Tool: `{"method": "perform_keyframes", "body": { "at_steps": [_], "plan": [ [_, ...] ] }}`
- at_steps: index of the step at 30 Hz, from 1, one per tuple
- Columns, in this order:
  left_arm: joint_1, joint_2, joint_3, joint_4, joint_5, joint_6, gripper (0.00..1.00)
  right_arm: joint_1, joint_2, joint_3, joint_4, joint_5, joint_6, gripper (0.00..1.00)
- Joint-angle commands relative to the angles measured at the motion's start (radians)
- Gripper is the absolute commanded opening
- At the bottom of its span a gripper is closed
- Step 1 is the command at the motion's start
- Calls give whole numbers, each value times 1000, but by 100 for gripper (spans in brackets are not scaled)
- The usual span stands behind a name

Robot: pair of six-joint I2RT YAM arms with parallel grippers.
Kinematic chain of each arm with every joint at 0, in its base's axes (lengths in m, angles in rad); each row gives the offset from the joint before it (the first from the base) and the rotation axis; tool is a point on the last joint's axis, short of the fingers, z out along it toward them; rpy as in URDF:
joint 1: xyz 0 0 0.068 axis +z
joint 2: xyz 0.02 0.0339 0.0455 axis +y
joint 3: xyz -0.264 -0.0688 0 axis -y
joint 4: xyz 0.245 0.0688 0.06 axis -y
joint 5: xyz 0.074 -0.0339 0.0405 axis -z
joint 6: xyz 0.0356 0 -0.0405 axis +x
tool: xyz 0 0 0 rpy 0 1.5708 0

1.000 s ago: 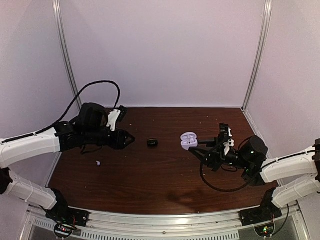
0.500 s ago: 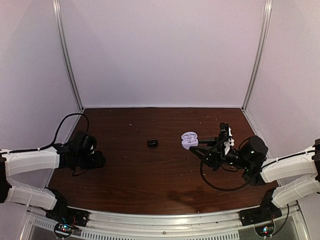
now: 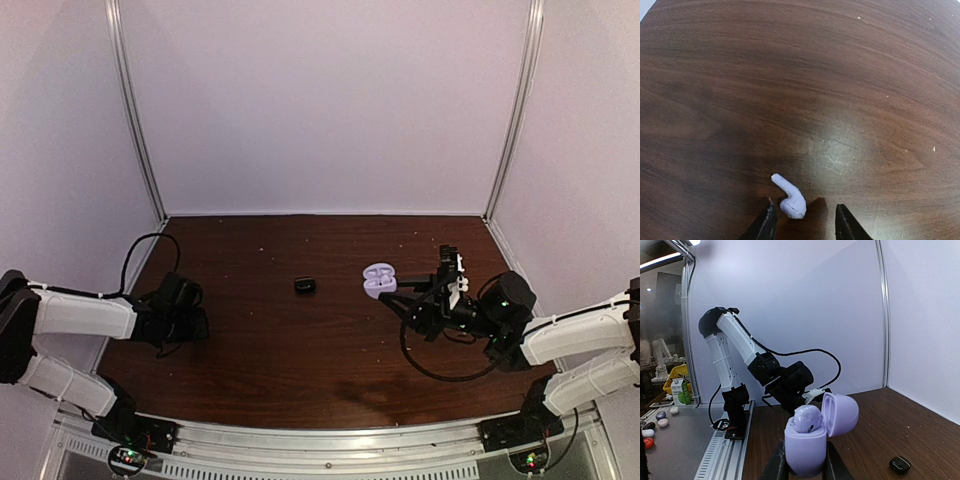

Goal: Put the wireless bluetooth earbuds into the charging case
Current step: Move the left earbud to the center of the board.

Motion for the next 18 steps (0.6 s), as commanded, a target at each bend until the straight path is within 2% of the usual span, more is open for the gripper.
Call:
{"method": "perform_keyframes", "body": {
  "at_steps": [1,12,18],
  "plan": [
    [0,54,-10,105,-29,27,40,-9,0,1,4,-4,12,0],
    [0,148,-12,194,-17,51,28,-10,-14,-1,-15,3,2,0],
    [-1,192,10,236,45,104,19,-10,-22,-1,-29,7,-2,0]
  ]
}}
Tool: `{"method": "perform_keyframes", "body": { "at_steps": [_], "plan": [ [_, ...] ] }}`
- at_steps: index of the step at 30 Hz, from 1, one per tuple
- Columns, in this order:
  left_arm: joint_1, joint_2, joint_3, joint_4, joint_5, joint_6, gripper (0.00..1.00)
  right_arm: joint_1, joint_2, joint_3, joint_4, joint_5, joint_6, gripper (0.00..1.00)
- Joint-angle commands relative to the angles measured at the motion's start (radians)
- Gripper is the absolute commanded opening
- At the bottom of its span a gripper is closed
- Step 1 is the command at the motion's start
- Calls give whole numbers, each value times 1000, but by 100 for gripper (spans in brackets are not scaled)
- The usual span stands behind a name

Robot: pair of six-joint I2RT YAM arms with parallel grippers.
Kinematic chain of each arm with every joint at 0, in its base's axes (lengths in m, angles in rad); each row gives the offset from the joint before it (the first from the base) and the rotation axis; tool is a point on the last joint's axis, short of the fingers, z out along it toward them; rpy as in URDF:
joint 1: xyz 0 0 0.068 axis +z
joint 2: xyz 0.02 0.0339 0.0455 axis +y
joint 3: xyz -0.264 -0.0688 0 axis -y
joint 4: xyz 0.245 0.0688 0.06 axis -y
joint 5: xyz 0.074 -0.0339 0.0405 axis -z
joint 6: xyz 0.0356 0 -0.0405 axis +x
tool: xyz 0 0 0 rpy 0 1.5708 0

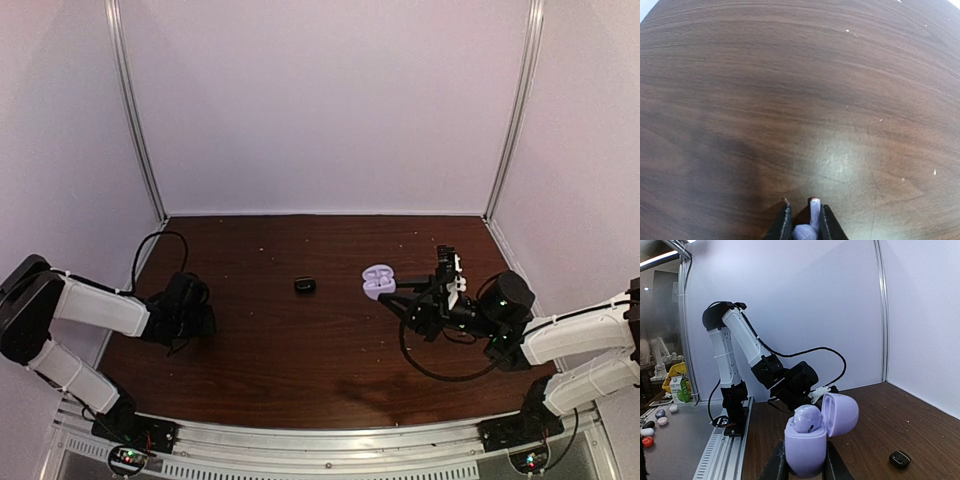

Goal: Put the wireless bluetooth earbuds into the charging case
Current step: Move the left earbud to the center of the board.

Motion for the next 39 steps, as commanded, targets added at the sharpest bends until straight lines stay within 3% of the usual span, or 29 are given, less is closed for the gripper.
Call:
{"method": "perform_keyframes", "body": {
  "at_steps": [1,5,9,14,18,21,24,30,36,39],
  "plan": [
    [-1,45,15,39,93,61,18,-5,-22,-2,-4,7,-2,0],
    [-40,69,37,97,211,138,15,-5,-23,-1,-7,7,-6,0],
    [-155,116,93,144,318,235,14,-5,-19,0,-6,7,-3,0],
    [-311,249,226,118,433,402,15,-7,-22,2,-6,0,1,0],
    [-362,321,289,116,512,492,15,-7,-36,-1,-15,-2,0,0],
    [-366,335,317,104,543,543,22,-8,-52,-7,-35,6,-4,0],
    [-366,314,329,108,536,590,38,-8,-67,-11,-45,12,-7,0],
    [-366,167,174,370,494,622,51,-10,-71,-10,-54,11,-9,0],
    [-366,126,-63,796,535,699,53,-14,-64,-7,-52,8,-9,0],
    [-366,171,-91,889,551,719,53,-13,-63,-4,-54,6,-9,0]
  ]
}}
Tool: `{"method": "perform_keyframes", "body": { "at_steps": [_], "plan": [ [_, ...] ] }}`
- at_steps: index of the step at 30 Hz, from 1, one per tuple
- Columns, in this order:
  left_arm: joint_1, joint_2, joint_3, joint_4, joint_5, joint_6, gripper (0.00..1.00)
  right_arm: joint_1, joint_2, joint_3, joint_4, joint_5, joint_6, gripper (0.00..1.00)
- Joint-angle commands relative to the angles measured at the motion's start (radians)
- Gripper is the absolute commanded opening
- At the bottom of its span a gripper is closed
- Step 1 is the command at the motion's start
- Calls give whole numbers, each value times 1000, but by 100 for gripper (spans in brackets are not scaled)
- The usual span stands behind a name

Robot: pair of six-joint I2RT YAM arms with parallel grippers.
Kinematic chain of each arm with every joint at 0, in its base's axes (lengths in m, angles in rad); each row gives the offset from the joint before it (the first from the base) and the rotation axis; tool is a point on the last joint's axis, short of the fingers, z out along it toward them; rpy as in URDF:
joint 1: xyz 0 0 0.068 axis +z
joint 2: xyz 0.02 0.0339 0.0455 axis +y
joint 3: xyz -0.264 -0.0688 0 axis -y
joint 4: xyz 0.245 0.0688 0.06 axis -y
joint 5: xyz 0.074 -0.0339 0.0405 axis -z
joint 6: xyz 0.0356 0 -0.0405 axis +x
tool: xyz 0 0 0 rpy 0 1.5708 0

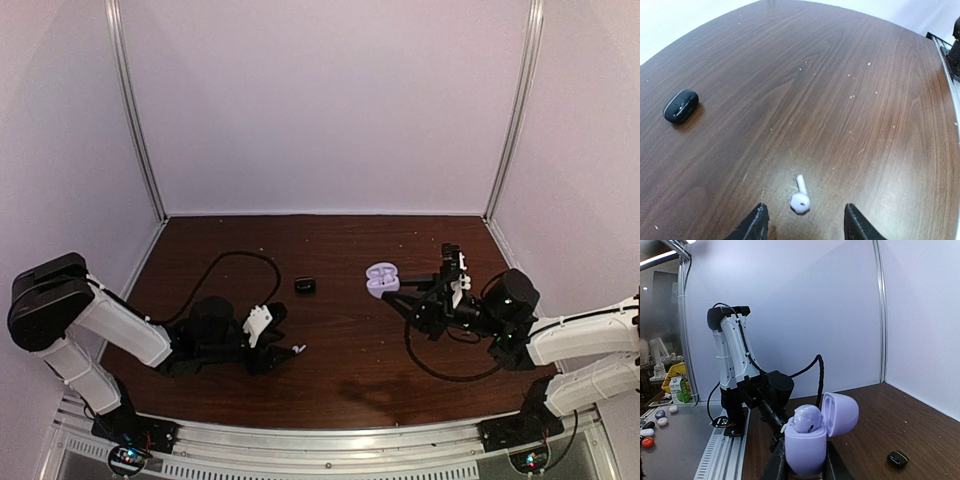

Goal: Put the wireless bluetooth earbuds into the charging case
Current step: Move the left earbud to the center of the board, then pick up the left earbud from the center of the board.

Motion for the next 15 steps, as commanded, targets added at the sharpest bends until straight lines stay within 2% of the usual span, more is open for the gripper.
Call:
{"method": "perform_keyframes", "body": {
  "at_steps": [1,6,15],
  "plan": [
    [3,61,-36,289,43,67,53,-8,-7,-2,6,6,-3,0],
    [4,154,-48,377,53,62,51,-8,-14,-1,-8,9,-9,0],
    [5,235,-29,376,23,74,45,-8,-17,1,-18,10,-10,0]
  ]
}}
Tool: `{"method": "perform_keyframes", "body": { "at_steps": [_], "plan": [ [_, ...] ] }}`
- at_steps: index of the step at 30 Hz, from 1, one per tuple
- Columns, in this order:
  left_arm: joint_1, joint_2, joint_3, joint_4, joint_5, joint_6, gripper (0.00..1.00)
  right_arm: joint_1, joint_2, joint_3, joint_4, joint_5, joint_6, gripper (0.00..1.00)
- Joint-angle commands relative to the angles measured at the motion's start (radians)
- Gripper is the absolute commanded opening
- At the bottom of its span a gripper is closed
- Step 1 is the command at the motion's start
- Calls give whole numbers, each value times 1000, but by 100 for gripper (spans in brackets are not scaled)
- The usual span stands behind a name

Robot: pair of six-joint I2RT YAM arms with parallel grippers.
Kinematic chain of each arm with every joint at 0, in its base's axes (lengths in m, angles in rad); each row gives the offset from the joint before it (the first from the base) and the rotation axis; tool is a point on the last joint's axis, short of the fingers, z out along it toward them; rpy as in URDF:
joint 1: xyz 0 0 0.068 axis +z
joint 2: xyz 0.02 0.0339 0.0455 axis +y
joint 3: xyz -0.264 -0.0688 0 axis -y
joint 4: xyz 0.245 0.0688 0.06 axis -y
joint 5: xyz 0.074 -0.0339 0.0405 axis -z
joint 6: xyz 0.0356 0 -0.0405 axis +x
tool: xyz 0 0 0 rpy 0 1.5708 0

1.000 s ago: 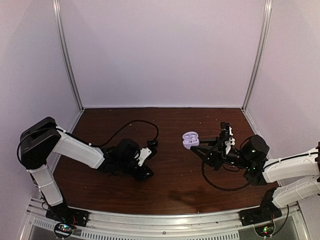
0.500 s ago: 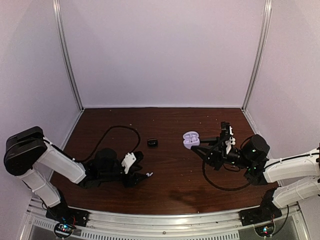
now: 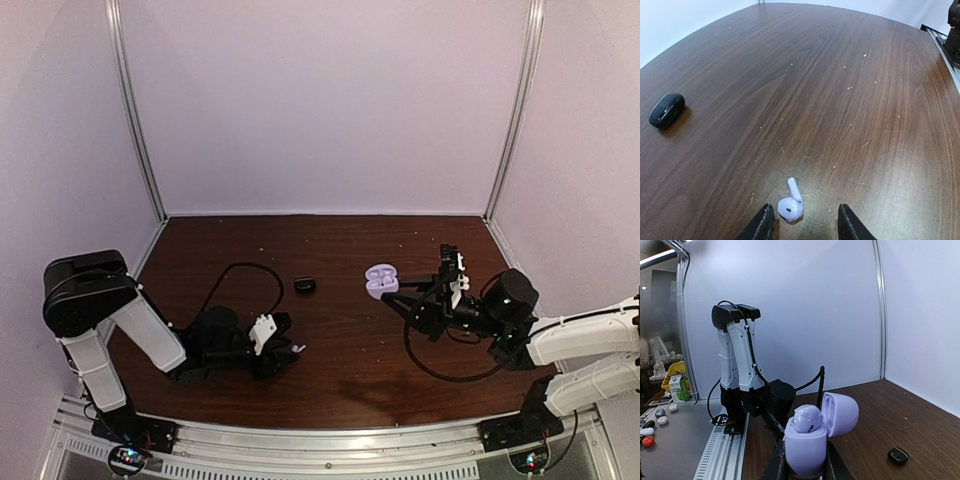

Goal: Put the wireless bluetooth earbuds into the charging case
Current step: Pick up the left earbud from the center of the board.

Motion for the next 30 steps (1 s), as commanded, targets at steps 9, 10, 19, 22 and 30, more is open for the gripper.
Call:
{"method": "perform_keyframes", "body": {
  "at_steps": [9,10,19,22,30],
  "plan": [
    [9,79,63,-12,-47,51,38,-9,-20,1,-6,14,-11,0],
    [11,80,65,-17,-48,51,37,-9,-20,0,-6,14,-11,0],
    [41,107,72,-19,1,30,25,-9,-21,1,-9,13,-16,0],
    [42,101,82,-44,20,34,22,-9,-22,-1,-12,14,-19,0],
    [42,7,135,-232,37,6,15,-9,1,0,-16,20,-42,0]
  ]
}}
